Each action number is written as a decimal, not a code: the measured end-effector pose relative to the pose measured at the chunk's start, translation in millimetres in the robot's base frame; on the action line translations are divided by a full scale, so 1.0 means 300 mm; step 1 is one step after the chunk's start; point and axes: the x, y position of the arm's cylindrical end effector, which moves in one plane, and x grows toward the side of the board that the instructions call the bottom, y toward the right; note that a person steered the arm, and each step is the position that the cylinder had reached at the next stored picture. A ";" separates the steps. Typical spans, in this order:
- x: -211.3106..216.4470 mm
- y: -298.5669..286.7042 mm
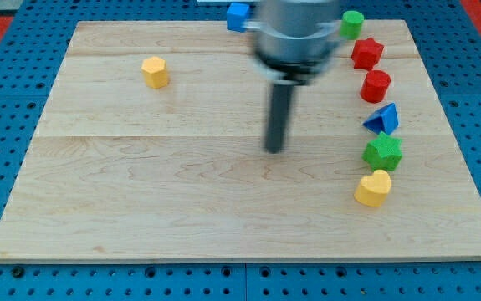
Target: Push the yellow hexagon to the bottom right of the board
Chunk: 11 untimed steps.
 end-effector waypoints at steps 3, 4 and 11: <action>-0.310 -0.983; -0.559 -0.928; -0.137 -0.315</action>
